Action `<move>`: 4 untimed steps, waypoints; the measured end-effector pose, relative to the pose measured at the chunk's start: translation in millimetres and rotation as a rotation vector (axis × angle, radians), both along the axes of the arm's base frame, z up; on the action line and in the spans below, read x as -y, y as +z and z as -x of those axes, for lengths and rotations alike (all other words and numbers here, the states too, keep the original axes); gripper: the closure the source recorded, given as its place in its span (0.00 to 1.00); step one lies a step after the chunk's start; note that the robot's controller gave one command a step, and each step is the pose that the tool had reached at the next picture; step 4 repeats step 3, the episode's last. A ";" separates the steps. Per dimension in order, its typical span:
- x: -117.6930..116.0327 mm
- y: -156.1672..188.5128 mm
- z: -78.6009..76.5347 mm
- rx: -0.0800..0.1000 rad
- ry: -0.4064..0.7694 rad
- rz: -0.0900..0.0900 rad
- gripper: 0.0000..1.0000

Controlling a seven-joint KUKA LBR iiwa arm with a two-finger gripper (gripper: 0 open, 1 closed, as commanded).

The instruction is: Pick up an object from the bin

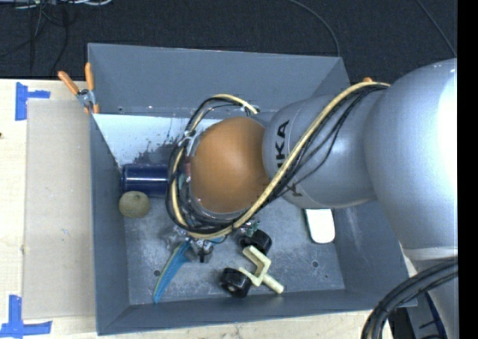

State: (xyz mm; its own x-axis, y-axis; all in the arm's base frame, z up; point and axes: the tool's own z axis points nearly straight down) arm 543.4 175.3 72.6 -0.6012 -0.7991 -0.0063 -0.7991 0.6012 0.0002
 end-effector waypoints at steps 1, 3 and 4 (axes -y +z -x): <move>0.2 -0.1 -0.1 0.000 -0.002 0.000 1.00; 0.6 13.1 2.3 -0.007 -0.003 0.002 1.00; 0.6 13.1 2.3 -0.007 -0.003 0.002 1.00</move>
Offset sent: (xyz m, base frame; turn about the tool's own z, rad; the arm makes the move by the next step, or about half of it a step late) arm -0.0001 0.0000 0.0245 0.0000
